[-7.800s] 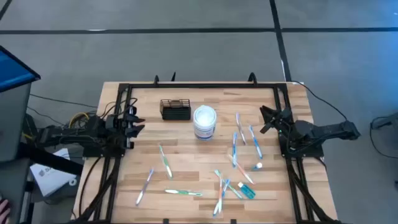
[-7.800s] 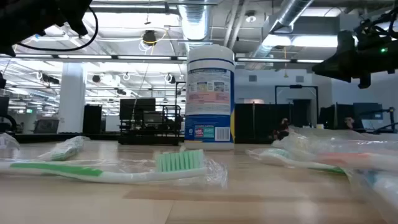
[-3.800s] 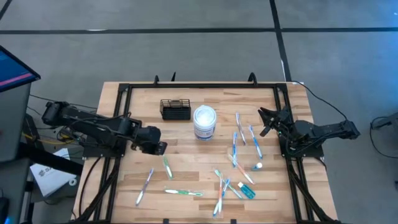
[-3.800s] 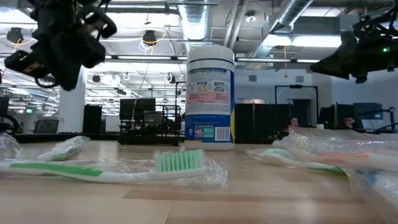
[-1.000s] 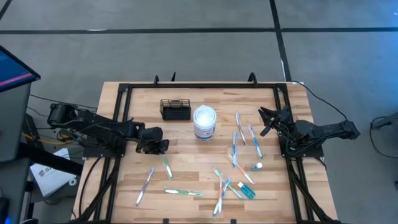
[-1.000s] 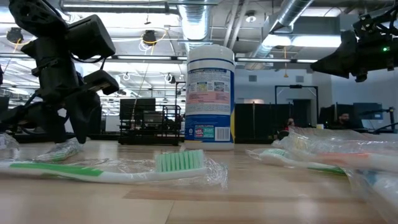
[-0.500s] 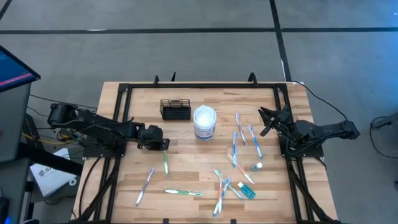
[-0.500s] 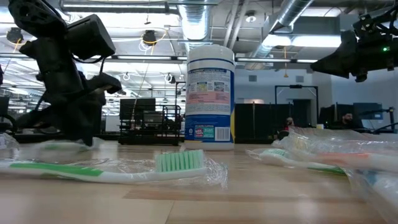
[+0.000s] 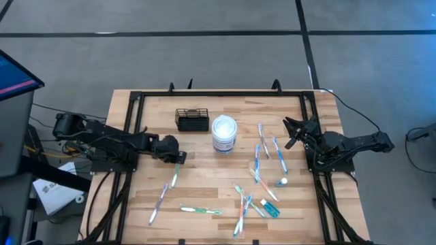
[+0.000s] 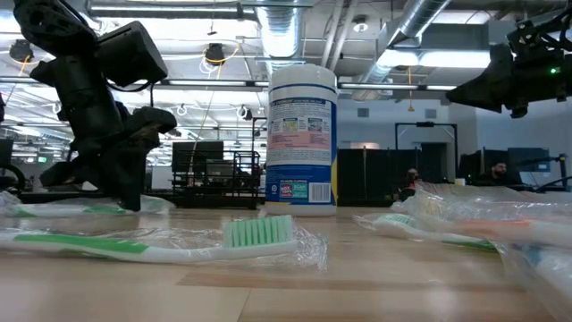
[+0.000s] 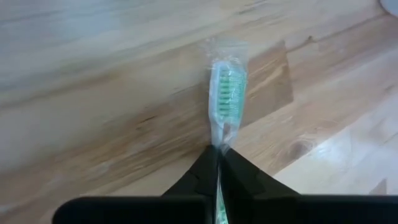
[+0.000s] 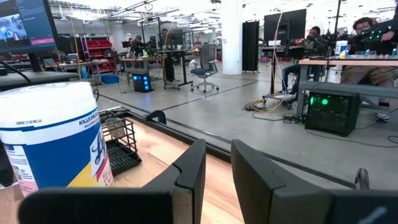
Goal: Pick & Place toothbrushing station
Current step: Put the top green toothbrush into the mesh organizer
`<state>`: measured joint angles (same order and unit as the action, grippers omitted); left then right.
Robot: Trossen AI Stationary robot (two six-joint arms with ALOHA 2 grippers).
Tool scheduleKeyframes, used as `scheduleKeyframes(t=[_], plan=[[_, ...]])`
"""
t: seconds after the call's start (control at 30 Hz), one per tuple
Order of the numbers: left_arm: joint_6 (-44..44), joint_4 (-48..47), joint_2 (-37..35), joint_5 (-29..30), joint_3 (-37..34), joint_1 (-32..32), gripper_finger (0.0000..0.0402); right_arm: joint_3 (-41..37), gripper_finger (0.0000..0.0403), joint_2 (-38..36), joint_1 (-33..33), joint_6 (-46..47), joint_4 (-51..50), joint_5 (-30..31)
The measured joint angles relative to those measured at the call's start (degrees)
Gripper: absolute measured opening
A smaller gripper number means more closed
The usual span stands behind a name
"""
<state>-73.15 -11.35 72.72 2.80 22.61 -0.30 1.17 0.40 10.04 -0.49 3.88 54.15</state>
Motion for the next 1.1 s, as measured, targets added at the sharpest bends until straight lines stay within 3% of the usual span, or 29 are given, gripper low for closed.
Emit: scheduleKeyframes(t=[0.2, 0.67, 1.1], plan=[[4.17, 0.78, -3.18, 4.63, -0.13, -1.46, 0.0000, 0.00, 0.0069, 0.00, 0.00, -0.05, -0.08, -0.02], [17.00, 6.56, -14.41, 22.46, 0.00, -6.12, 0.0001, 0.00, 0.0069, 0.00, 0.00, -0.02, -0.02, 0.11], [35.72, 25.59, -14.99, 24.72, 0.01, -2.95, 0.0001, 0.00, 0.0069, 0.00, 0.00, 0.02, -0.02, 0.13]])
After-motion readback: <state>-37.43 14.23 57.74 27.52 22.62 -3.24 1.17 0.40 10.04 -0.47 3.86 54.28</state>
